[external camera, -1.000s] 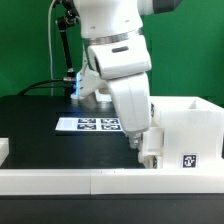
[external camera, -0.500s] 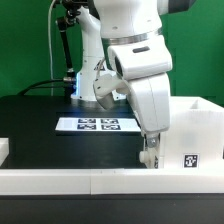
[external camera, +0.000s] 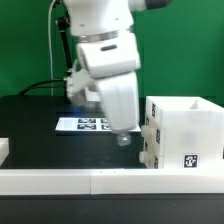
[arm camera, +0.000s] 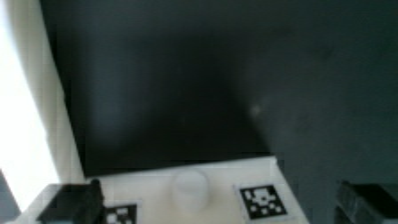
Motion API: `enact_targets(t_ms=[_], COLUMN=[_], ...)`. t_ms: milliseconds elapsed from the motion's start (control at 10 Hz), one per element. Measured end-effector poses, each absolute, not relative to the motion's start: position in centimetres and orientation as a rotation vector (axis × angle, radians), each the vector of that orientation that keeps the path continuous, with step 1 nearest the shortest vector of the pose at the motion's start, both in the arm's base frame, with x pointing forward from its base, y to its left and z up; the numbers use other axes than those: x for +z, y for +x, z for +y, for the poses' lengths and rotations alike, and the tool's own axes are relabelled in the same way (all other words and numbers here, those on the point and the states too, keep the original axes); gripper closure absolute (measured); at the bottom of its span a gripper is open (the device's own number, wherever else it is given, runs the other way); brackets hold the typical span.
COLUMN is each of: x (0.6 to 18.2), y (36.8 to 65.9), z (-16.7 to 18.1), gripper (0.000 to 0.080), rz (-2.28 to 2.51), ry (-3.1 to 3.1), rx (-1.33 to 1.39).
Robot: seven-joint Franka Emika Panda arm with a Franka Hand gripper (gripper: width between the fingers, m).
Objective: Assemble drawer
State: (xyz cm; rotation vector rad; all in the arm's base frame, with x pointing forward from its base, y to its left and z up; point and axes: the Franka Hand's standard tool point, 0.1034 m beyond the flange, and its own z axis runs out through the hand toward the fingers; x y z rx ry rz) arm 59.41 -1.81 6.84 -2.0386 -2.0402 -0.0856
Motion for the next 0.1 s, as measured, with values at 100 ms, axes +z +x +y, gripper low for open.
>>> enact_targets(t_ms=[100], x=[6.68], y=[59.35], z=[-1.64], gripper=[0.0151], rz=[-2.040], ry=[-2.035], rx=[-0.084])
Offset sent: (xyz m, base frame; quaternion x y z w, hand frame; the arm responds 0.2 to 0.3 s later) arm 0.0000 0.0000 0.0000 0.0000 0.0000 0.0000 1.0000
